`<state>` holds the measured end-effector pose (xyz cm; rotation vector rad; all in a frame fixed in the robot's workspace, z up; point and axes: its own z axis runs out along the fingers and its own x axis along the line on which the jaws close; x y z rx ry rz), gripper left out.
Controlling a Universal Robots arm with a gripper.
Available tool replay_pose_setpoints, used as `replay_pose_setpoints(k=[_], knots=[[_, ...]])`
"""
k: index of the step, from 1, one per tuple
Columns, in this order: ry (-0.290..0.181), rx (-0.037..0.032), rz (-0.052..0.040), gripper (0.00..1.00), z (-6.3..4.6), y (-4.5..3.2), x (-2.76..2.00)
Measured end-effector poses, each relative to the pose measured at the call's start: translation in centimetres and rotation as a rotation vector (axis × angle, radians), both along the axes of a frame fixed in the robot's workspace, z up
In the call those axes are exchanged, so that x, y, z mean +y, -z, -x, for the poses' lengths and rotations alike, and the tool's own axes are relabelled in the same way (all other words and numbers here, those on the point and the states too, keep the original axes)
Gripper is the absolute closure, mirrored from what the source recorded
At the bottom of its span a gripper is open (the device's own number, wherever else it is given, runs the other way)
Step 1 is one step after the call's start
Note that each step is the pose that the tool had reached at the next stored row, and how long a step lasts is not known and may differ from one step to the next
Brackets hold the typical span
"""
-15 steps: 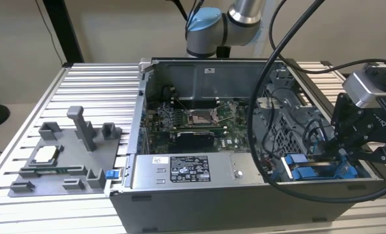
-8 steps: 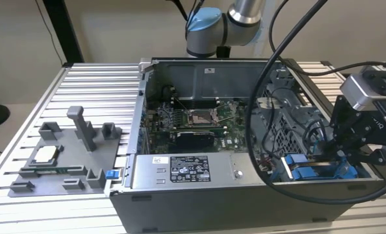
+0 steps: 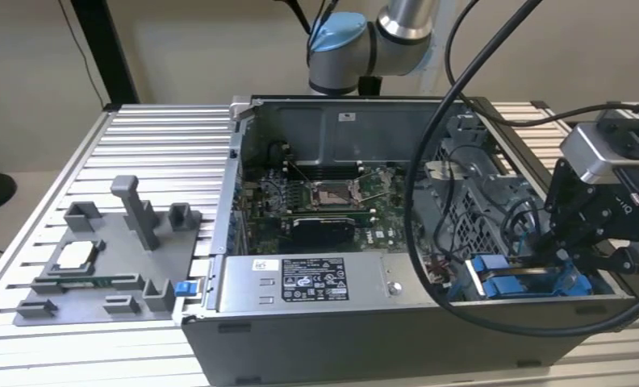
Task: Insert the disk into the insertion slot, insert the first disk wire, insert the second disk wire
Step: 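Insert the first disk wire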
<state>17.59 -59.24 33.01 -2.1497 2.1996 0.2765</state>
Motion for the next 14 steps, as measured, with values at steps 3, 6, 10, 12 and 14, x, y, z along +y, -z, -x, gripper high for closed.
replay_pose_setpoints(k=[3,6,10,12,14], knots=[[0.0,0.0,0.0001,1.0,0.0,0.04,0.0],[0.0,0.0,-0.0014,0.0,0.0,0.12,0.0],[0.0,0.0002,-0.0004,0.0,0.0,-0.43,0.0],[0.0,0.0003,-0.0004,0.0,0.0,-1.16,0.0],[0.0,0.0005,-0.0002,0.0,0.0,-2.07,0.0]])
